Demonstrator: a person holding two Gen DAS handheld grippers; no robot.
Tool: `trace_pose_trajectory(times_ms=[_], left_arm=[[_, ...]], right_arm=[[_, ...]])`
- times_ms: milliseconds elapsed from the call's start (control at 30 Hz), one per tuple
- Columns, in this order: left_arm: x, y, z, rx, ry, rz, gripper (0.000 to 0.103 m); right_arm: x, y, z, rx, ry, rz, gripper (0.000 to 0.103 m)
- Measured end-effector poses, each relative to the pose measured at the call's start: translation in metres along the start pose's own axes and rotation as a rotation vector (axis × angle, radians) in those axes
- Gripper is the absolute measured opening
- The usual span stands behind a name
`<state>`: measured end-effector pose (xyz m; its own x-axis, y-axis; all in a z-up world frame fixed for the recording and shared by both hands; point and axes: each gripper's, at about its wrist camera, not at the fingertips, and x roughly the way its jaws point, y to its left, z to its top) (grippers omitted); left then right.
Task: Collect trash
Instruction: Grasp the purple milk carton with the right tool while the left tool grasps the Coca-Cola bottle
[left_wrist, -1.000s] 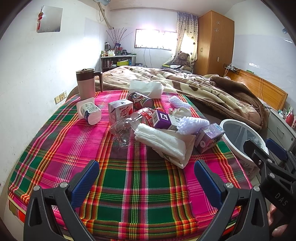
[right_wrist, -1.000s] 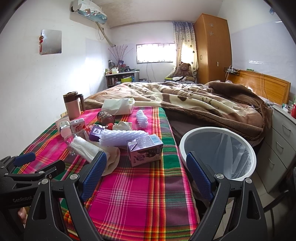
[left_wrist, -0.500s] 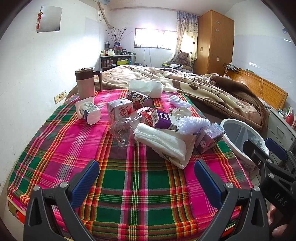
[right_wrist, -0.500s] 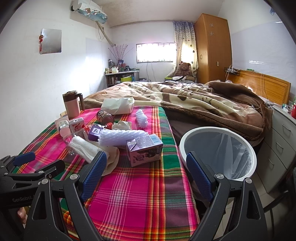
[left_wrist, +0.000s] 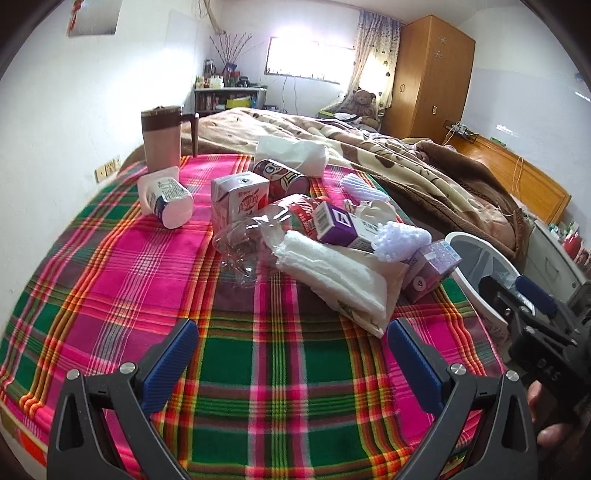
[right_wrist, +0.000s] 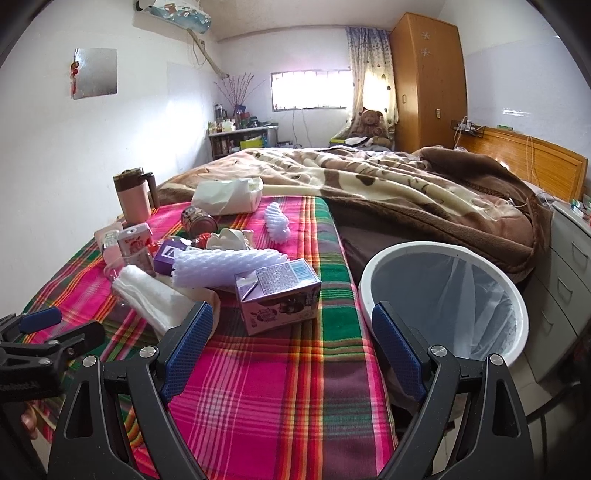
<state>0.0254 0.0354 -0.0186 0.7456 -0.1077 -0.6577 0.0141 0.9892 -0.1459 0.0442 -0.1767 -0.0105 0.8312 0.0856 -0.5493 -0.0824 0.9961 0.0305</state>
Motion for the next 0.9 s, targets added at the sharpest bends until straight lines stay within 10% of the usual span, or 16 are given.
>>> trace_pose_trajectory(times_ms=[900], left_arm=[[0.067, 0.049, 0.08, -0.026, 0.049, 0.045, 0.103]], right_arm=[[0.065, 0.009, 0.02, -0.086, 0.189, 0.095, 0.09]])
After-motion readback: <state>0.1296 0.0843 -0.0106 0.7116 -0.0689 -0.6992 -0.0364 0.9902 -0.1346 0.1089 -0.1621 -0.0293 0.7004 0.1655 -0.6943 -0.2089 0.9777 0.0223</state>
